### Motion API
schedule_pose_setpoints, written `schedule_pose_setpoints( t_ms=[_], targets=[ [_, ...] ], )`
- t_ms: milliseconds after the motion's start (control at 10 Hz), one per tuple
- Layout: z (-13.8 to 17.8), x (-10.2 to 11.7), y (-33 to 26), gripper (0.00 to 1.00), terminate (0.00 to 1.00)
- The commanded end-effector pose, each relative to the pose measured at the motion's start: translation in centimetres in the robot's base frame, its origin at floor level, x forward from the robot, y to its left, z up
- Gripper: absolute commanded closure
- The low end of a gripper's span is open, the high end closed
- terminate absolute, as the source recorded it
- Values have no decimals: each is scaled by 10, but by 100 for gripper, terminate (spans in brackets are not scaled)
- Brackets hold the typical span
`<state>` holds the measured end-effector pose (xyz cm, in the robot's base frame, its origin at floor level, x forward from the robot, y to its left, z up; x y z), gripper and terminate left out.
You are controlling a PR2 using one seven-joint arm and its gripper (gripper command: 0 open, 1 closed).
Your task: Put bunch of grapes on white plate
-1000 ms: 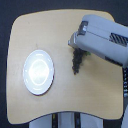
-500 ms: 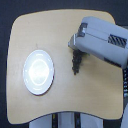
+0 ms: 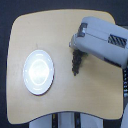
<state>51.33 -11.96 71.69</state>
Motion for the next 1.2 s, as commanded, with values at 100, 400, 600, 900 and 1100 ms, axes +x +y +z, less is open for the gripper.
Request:
schedule_pose_setpoints(
  t_ms=[100, 400, 600, 900, 1100],
  targets=[
    [6, 4, 7, 100, 0],
    [9, 3, 9, 100, 0],
    [12, 4, 7, 100, 0],
    [19, 6, 3, 100, 0],
    [25, 7, 2, 100, 0]
  ],
)
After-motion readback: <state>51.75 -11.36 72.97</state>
